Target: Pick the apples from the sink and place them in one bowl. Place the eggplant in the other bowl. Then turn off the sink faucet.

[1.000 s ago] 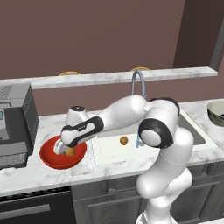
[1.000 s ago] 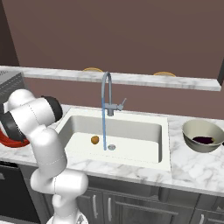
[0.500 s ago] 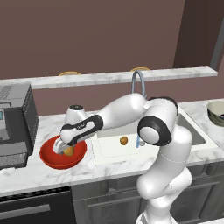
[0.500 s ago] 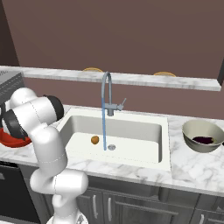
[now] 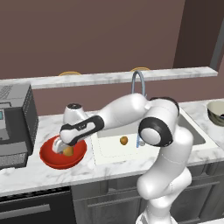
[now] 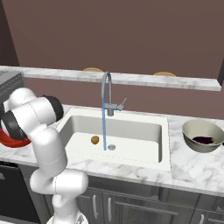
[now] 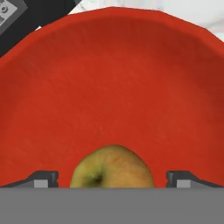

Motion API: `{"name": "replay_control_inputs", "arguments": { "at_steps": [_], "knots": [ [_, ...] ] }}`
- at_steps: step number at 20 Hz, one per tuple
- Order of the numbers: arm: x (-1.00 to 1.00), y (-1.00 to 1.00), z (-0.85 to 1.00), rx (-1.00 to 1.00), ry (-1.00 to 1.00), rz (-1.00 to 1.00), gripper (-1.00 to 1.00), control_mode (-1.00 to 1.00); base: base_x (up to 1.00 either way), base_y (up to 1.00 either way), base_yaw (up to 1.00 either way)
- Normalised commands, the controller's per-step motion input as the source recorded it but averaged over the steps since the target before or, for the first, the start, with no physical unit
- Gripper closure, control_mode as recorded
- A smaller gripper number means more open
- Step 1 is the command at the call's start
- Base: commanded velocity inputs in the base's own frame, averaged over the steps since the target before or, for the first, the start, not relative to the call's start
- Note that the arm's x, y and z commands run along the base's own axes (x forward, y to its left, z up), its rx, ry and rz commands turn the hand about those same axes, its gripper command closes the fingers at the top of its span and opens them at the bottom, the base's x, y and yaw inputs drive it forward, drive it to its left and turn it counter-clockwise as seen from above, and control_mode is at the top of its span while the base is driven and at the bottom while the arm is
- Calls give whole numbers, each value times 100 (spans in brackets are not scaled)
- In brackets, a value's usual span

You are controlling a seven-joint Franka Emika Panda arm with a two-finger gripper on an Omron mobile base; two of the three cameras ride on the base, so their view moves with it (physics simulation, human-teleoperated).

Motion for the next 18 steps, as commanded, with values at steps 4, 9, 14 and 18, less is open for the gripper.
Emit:
{"name": "replay_control_inputs", "arguments": {
  "at_steps": [4, 9, 14, 18],
  "knots": [
    [-11, 0, 37, -4, -9, 0, -100, -100, 0, 0, 0],
    [-5, 0, 37, 0, -5, 0, -100, -100, 0, 0, 0],
    [-4, -13, 36, 0, 0, 0, -100, -100, 0, 0, 0],
    [0, -32, 27, 1, 0, 0, -100, -100, 0, 0, 0]
  ]
}}
